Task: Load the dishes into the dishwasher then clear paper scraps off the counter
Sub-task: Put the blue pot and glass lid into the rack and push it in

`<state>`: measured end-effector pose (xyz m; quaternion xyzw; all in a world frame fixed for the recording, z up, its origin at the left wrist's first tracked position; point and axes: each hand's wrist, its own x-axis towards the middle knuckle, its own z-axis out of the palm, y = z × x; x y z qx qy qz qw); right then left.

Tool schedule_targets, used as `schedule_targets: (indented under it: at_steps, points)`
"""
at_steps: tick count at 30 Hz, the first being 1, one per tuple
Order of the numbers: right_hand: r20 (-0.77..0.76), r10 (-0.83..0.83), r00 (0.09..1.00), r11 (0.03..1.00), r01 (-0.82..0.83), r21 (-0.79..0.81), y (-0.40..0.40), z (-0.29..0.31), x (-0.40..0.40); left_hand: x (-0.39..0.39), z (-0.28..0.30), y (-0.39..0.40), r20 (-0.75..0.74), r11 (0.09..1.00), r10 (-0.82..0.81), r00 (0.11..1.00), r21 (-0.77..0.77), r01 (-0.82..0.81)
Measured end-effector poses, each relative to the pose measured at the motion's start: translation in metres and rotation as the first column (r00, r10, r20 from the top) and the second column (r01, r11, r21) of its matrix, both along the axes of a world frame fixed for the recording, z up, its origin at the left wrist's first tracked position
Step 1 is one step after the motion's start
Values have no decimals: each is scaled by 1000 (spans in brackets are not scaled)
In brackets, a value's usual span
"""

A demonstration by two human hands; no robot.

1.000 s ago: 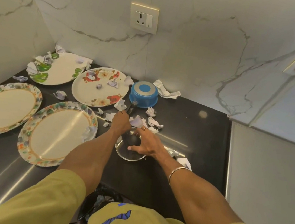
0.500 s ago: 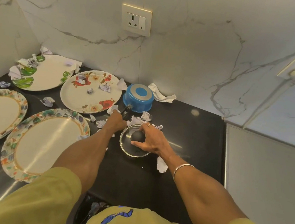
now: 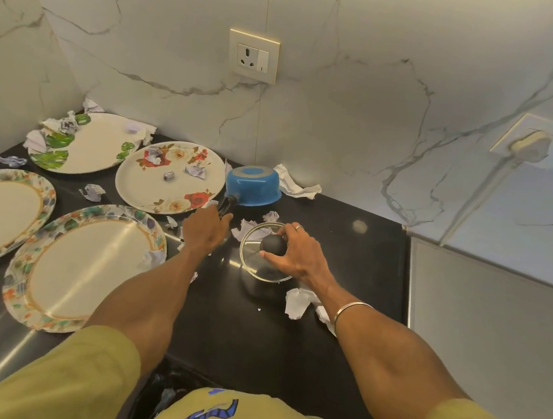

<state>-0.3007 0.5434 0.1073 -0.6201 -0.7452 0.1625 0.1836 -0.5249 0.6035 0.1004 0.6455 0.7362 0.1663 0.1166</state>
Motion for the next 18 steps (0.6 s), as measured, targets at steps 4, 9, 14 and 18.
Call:
schedule_targets:
  at_steps: [4,9,14,18]
  points:
    - [18,-7,1000,1000,7,17,-8,4,6,-8,-4,-27,-81,998,-51,995,39,55]
    - [28,-18,999,999,16,45,-27,7,3,-11,-6,-59,-19,997,-56,998,47,57]
    - [23,-81,996,994,79,78,-62,11,3,-12,-7,-86,15,994,-104,994,47,103]
    - [33,-176,984,980,172,100,-98,15,2,-17,-9,-101,20,993,-115,993,32,114]
